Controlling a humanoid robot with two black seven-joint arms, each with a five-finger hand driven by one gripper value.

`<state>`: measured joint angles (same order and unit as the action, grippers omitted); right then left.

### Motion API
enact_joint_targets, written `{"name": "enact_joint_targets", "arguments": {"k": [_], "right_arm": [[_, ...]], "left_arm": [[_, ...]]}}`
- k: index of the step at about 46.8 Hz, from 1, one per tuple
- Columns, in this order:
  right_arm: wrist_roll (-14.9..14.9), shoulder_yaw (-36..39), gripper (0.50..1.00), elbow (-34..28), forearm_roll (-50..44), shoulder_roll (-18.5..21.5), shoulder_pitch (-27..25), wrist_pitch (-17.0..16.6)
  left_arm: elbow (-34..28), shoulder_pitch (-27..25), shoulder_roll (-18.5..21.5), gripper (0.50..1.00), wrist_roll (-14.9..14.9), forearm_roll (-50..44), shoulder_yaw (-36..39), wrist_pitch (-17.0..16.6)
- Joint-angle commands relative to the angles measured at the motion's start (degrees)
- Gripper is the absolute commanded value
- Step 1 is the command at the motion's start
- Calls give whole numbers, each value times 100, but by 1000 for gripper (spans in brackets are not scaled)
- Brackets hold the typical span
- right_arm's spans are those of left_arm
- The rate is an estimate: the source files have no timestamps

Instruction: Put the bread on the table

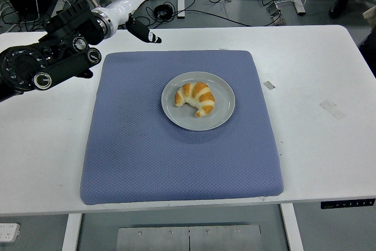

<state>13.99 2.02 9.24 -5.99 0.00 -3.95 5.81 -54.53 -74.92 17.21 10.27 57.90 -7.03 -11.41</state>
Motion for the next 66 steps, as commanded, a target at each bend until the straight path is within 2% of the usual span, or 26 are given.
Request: {"name": "enact_joint_targets", "arguments": {"k": [1, 10, 16, 25, 41, 54, 66], "right_arm": [[-2, 0, 1000, -1, 1, 0, -1, -1], [-2, 0, 1000, -1, -7, 0, -1, -1], [-2, 0, 1000, -1, 1, 0, -1, -1], [-2, 0, 1000, -1, 1, 0, -1, -1], [-2, 0, 1000, -1, 1, 0, -1, -1], [-2, 0, 1000, -1, 1, 0, -1, -1], [-2, 0, 1000, -1, -7, 0, -1, -1]], "left_arm": [[-67, 12, -60, 958, 45, 90, 35, -45], [-708, 118, 2, 958, 98, 397, 61, -353], [-832, 232, 28, 958, 344, 679, 61, -485], [-1148, 302, 186, 958, 528, 723, 166, -485], [-1508, 311, 213, 960, 731, 934, 316, -503], [-1869, 311, 213, 958, 1091, 1039, 342, -494], [-2062, 294, 336, 958, 1144, 1057, 570, -371]]}}
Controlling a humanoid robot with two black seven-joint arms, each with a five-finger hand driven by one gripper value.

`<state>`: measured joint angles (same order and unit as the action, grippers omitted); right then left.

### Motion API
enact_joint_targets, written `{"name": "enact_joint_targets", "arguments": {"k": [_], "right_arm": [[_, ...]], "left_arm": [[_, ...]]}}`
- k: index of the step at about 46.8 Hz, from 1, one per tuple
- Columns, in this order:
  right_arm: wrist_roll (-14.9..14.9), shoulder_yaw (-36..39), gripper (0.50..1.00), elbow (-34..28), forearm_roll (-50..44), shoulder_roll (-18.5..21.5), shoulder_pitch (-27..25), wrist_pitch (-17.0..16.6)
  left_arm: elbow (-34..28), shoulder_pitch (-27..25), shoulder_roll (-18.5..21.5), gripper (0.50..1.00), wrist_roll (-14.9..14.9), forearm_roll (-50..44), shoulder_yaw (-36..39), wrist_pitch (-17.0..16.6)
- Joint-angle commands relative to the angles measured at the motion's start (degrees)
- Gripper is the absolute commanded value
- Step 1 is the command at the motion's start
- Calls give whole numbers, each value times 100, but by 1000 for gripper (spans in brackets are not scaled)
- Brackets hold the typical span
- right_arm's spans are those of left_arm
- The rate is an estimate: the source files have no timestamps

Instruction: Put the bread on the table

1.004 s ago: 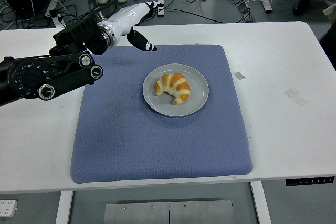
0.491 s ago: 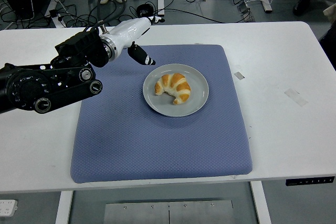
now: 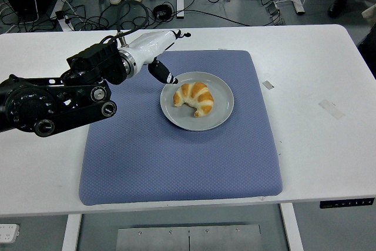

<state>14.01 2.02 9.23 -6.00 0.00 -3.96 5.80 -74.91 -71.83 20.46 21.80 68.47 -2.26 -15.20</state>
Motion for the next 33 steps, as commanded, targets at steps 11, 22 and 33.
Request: {"name": "enact_joint_targets", "arguments": {"k": [11, 22, 33], "right_arm": [[-3, 0, 1000, 0, 3, 0, 1, 0], [-3, 0, 1000, 0, 3, 0, 1, 0], [-3, 0, 1000, 0, 3, 0, 1, 0]], "left_arm": [[-24, 2, -33, 958, -18, 62, 183, 52], [-33, 11, -51, 958, -79, 70, 191, 149], [-85, 134, -77, 958, -185, 149, 191, 325]]}}
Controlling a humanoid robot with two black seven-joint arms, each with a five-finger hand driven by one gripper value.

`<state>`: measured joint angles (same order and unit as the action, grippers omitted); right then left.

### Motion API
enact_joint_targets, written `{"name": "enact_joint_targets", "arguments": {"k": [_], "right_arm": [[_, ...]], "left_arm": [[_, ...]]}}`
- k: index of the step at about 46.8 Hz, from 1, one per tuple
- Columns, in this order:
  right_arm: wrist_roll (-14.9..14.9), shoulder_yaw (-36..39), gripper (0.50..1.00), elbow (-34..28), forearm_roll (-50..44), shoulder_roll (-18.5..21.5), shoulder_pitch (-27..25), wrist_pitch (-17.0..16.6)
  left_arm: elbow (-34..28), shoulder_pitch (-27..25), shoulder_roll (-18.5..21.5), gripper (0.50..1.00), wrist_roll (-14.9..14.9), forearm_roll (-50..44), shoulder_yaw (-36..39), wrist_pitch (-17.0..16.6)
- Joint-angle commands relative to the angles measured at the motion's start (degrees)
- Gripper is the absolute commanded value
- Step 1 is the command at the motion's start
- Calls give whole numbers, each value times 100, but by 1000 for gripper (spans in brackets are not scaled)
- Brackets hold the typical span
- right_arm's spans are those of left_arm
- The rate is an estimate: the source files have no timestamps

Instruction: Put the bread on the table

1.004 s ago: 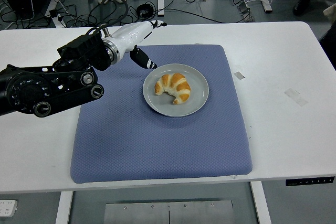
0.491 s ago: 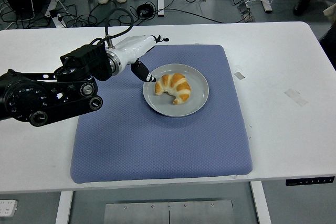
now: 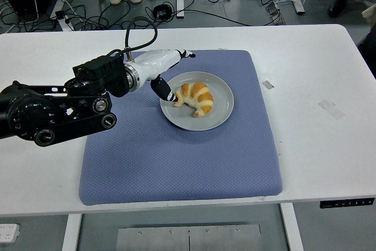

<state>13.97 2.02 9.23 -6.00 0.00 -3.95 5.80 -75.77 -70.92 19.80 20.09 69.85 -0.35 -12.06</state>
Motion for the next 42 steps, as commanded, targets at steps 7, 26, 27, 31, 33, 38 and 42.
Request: {"name": "enact_joint_targets", "arguments": {"k": [7, 26, 27, 31, 33, 38, 42], "right_arm": [[1, 0, 1000, 0, 2, 0, 0, 0], [1, 0, 1000, 0, 2, 0, 0, 0], [1, 0, 1000, 0, -7, 0, 0, 0], [1, 0, 1000, 0, -7, 0, 0, 0], [1, 0, 1000, 0, 2, 0, 0, 0], [1, 0, 1000, 0, -7, 0, 0, 0], [1, 0, 1000, 0, -7, 0, 0, 0]], "left_arm": [[10, 96, -90, 958, -101, 161, 26, 28], [475, 184, -344, 943, -356, 372, 97, 20], [510, 201, -362, 942, -365, 380, 97, 20], [555, 245, -397, 940, -453, 398, 97, 20], [555, 245, -397, 939, -470, 398, 97, 20], [564, 254, -450, 937, -479, 407, 97, 20], [616, 280, -476, 933, -497, 451, 97, 20]]}}
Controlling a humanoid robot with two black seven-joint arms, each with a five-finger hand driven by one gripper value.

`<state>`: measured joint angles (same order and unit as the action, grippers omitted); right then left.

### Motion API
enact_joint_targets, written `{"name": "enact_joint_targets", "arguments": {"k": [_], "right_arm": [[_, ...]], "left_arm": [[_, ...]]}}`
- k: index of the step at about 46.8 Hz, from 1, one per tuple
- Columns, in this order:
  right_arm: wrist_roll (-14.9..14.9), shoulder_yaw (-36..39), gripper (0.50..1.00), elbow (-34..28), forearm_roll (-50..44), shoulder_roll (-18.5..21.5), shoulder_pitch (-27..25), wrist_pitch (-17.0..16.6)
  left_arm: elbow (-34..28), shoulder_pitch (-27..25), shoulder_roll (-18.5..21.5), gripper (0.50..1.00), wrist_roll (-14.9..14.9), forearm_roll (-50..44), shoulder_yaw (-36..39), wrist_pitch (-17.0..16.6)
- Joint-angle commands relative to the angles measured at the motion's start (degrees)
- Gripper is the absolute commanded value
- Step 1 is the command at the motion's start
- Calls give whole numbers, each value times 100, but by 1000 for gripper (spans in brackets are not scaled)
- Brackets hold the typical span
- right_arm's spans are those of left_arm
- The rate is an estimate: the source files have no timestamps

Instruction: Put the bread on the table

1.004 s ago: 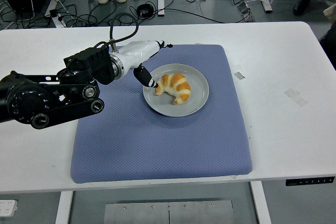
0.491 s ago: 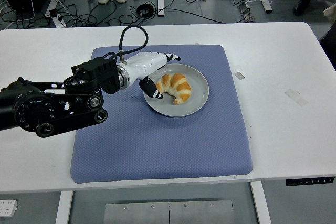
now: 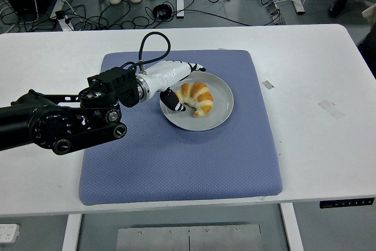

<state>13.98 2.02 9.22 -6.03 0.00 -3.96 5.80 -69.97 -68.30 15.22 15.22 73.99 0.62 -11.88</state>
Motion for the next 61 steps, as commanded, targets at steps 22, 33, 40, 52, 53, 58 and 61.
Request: {"name": "enact_joint_targets", "arguments": {"k": [22, 33, 40, 52, 53, 58, 61], "right_arm": [[-1, 0, 1000, 0, 5, 0, 1, 0], [-1, 0, 1000, 0, 5, 0, 1, 0], [-1, 0, 1000, 0, 5, 0, 1, 0], [-1, 0, 1000, 0, -4, 0, 1, 0], [-1, 0, 1000, 0, 5, 0, 1, 0], [-1, 0, 1000, 0, 5, 0, 1, 0], [-1, 0, 1000, 0, 5, 0, 1, 0]], "left_arm": [[467, 115, -291, 918, -142, 36, 34, 10], [555, 115, -362, 854, -159, 28, 34, 98], [564, 106, -370, 830, -159, 19, 25, 168], [564, 106, -370, 725, -230, -16, 8, 177], [564, 106, -370, 725, -230, -16, 17, 177], [572, 115, -370, 725, -230, -8, 17, 177], [572, 133, -370, 712, -230, 10, 17, 177]]}}
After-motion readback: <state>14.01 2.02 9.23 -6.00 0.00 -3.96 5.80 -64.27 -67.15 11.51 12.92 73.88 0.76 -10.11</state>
